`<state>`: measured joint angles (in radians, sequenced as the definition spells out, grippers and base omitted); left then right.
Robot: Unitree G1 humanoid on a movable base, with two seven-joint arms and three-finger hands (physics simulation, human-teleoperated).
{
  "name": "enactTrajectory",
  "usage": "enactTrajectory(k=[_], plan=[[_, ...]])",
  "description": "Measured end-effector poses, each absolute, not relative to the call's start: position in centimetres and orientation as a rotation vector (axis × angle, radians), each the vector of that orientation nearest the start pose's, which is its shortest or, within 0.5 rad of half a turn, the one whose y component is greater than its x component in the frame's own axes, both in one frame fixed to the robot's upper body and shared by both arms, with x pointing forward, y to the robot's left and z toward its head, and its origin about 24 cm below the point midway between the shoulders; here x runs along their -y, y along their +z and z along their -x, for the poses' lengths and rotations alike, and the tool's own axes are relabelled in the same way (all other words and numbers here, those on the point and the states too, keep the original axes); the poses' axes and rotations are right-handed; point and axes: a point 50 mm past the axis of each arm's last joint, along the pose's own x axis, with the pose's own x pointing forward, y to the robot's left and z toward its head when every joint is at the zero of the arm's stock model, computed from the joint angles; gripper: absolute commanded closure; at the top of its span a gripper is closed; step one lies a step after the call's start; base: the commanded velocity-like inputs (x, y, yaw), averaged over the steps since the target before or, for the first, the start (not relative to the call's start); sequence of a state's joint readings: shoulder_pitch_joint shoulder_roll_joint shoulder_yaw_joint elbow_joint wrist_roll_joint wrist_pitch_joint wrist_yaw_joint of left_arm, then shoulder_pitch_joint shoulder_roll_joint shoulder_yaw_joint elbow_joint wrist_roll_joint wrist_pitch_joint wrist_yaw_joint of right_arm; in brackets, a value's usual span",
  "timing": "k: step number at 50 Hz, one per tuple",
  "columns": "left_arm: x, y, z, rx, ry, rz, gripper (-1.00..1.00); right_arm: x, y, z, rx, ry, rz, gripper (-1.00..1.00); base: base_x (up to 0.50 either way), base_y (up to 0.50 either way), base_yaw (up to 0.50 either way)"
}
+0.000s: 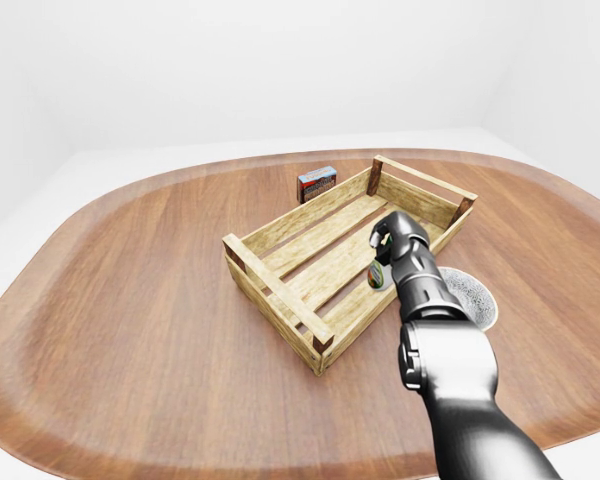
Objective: Pick up the salad dressing and put it in the tray.
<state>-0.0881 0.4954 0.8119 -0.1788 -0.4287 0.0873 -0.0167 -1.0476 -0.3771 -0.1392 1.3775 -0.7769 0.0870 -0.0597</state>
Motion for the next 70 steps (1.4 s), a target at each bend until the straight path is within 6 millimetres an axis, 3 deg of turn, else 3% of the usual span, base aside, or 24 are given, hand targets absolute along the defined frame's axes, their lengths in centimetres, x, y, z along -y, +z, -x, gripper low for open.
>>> enactTrajectory(k=[32,42,62,63,64,70], plan=[[-37.6,18.8,-19.3,0.463,0.617,-0.067,-1.00,23.1,8.1,-39.1,-0.509,0.031,0.978,0.99,0.00,0.00,0.00],[-37.5,18.8,-19.4,0.462,0.617,-0.067,-1.00,22.9,7.1,-38.8,-0.538,0.056,0.968,1.00,0.00,0.00,0.00],[-37.5,18.7,-19.4,0.459,0.617,-0.067,-1.00,22.6,7.0,-38.8,-0.522,0.054,0.995,0.98,0.00,0.00,0.00],[-37.5,18.7,-19.4,0.458,0.616,-0.067,-1.00,22.6,7.0,-38.8,-0.522,0.054,0.996,0.74,0.00,0.00,0.00],[-37.5,18.7,-19.4,0.458,0.616,-0.067,-1.00,22.6,7.2,-38.9,-0.518,0.051,0.993,-1.00,0.00,0.00,0.00],[-37.5,18.6,-19.5,0.455,0.615,-0.066,-1.00,22.5,6.8,-38.7,-0.531,0.068,1.021,-1.00,0.00,0.00,0.00]])
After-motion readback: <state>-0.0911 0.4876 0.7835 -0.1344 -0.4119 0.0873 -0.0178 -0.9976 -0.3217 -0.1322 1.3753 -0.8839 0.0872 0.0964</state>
